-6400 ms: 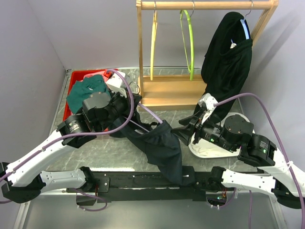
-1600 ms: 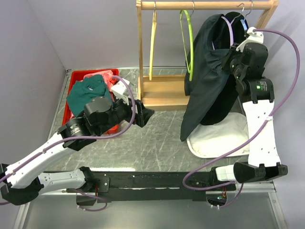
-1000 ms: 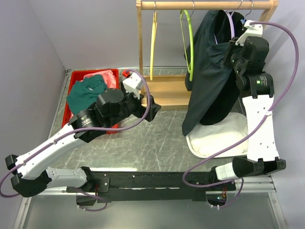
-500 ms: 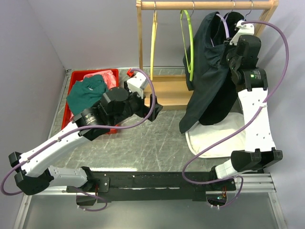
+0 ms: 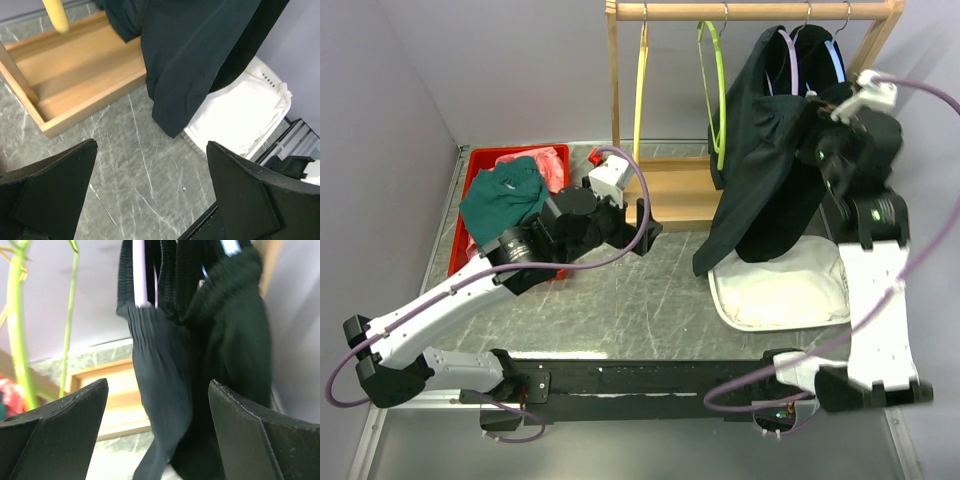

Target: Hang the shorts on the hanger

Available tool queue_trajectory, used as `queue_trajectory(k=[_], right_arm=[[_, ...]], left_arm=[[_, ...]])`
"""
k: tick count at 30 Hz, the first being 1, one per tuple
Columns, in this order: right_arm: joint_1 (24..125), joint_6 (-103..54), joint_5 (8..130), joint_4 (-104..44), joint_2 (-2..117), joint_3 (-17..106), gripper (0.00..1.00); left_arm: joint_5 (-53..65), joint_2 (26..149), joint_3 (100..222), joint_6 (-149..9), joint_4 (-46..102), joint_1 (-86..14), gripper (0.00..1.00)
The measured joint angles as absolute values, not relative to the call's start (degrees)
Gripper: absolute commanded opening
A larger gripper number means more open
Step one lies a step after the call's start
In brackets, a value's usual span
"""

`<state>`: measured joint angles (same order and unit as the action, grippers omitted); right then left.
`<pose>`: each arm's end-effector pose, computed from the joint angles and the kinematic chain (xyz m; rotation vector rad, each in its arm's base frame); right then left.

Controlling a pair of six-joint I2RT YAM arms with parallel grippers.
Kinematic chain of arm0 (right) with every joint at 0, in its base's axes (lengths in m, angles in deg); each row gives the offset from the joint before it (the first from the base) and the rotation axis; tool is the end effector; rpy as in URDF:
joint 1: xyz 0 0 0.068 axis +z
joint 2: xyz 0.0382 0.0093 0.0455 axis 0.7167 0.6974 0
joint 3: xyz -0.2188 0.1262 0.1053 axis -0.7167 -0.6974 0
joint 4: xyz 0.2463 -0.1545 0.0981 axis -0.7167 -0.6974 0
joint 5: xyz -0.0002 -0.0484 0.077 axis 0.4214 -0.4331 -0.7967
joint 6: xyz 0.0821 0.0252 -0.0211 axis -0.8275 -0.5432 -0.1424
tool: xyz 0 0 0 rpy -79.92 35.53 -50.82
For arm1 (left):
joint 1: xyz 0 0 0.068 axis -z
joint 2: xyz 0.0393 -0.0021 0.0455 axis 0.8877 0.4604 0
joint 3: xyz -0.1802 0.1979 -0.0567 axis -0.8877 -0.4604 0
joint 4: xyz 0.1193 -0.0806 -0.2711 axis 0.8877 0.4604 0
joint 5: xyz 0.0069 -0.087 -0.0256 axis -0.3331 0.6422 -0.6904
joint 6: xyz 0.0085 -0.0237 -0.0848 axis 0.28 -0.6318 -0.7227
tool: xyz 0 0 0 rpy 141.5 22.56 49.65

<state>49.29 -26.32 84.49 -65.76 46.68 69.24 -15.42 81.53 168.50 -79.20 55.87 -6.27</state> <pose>0.3043 0.0075 0.5456 0.1819 1.6651 0.0415 0.2079 -0.2803 0.4333 0.4257 1.8443 -0.7254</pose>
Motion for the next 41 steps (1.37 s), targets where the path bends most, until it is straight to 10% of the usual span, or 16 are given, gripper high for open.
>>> queue_trajectory(k=[24,32,41], right_arm=[[62.03,-48.05,75.57,-59.6,4.54,9.62,0.85],[96.94,-55.72,91.09,-48.76,9.74,-2.99,0.9],[103.41,-55.44,96.36,-35.23,24.67,-2.4,0.92]], left_arm=[[-17.78,73.42,146.11,-94.77,50.04,-6.88,0.96],[-18.83,72.18,131.12,-101.35,43.92,-6.91,0.96],[-19.42,70.12,124.43,-105.08,40.68,-6.91,0.97]])
